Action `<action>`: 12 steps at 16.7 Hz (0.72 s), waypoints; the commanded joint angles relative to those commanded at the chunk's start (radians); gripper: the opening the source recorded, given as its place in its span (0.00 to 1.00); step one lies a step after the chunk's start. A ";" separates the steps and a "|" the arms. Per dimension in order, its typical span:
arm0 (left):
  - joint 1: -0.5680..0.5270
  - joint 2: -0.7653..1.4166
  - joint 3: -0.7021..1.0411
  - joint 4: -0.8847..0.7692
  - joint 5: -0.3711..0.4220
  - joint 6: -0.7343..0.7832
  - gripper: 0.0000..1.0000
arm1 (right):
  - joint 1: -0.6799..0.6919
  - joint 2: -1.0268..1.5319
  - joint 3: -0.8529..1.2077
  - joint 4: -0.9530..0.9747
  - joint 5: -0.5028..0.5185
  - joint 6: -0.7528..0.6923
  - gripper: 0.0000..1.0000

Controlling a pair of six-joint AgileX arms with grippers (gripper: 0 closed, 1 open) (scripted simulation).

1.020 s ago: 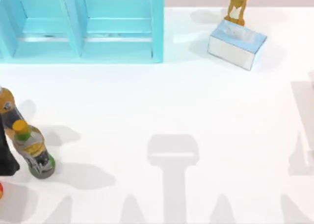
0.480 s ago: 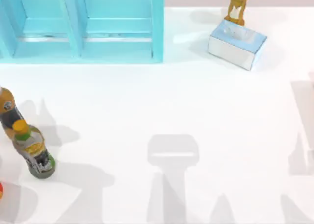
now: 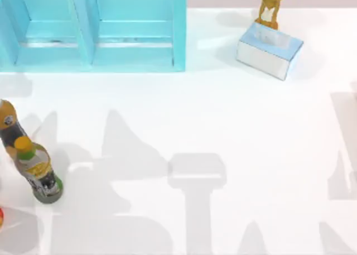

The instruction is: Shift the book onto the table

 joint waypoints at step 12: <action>0.126 0.619 0.254 0.145 0.176 0.059 1.00 | 0.000 0.000 0.000 0.000 0.000 0.000 1.00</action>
